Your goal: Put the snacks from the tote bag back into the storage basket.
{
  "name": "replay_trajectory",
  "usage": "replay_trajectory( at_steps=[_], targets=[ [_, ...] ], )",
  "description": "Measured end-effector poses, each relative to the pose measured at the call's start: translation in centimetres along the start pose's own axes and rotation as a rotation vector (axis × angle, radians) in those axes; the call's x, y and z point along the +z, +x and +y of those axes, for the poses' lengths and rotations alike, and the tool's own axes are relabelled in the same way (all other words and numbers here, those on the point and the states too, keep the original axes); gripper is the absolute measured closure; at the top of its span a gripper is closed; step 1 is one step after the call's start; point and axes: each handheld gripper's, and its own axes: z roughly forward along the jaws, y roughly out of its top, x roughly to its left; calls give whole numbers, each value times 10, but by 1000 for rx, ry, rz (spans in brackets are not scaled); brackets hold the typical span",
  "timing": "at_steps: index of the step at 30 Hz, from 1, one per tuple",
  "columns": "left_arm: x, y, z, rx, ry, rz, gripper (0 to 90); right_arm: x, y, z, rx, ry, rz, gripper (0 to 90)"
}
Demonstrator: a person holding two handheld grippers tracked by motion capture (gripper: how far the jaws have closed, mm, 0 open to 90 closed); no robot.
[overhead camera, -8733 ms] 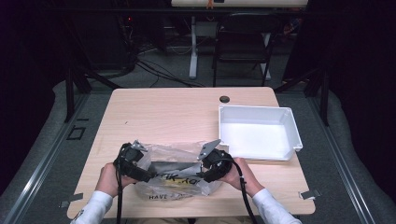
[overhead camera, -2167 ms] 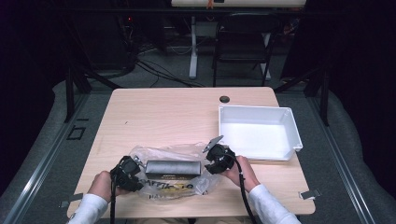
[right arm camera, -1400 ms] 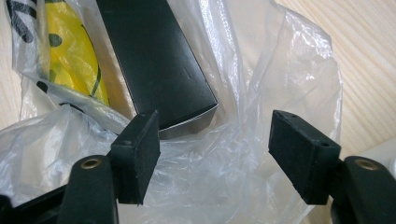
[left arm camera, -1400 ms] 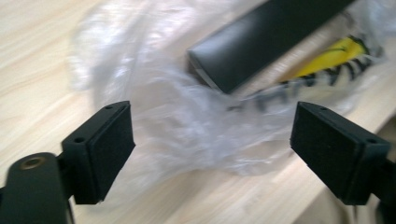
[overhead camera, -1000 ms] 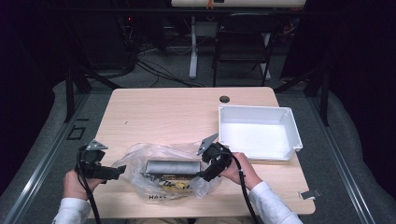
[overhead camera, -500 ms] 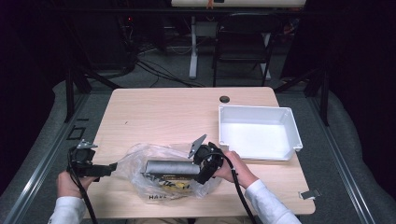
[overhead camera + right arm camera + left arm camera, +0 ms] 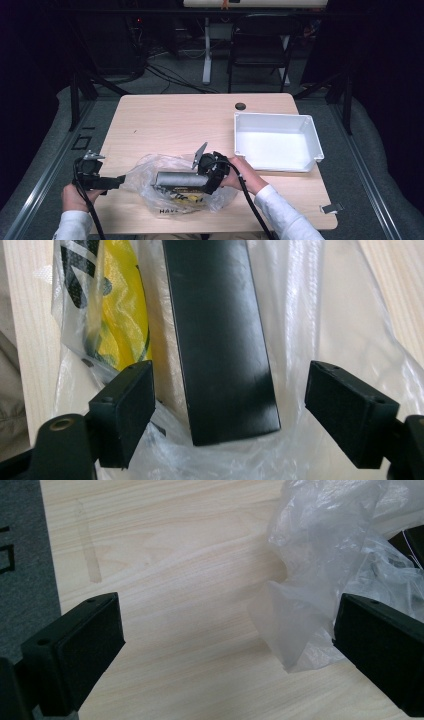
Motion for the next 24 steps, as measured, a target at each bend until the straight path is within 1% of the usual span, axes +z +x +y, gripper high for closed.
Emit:
replay_trajectory(
  at_steps=[1,3,4,7,10,14,16,17,21,23,24],
  targets=[
    [1,-1,0,0,-4,5,1,2,0,3,-10,8,4,205],
    [1,-1,0,2,5,2,1,3,0,4,-17,17,4,206],
    [2,-2,1,10,11,-2,1,7,-1,8,-30,34,11,206],
    [4,-2,0,8,13,0,0,10,-1,14,-50,58,34,161],
    [4,-1,0,6,19,-2,0,15,-2,19,-64,84,40,162],
    [5,-2,0,8,24,-8,0,20,-3,24,-86,102,42,213],
    [5,-2,0,14,32,-10,1,22,-3,27,-93,117,50,233],
    [6,-2,0,12,27,-7,1,23,-3,28,-101,127,50,236],
    [6,-3,0,15,33,-10,1,30,-2,34,-126,162,50,262],
    [6,-3,0,15,36,-11,1,34,-2,36,-138,183,53,294],
    [7,-3,0,16,36,-11,1,36,-1,37,-135,190,52,318]
  ],
)
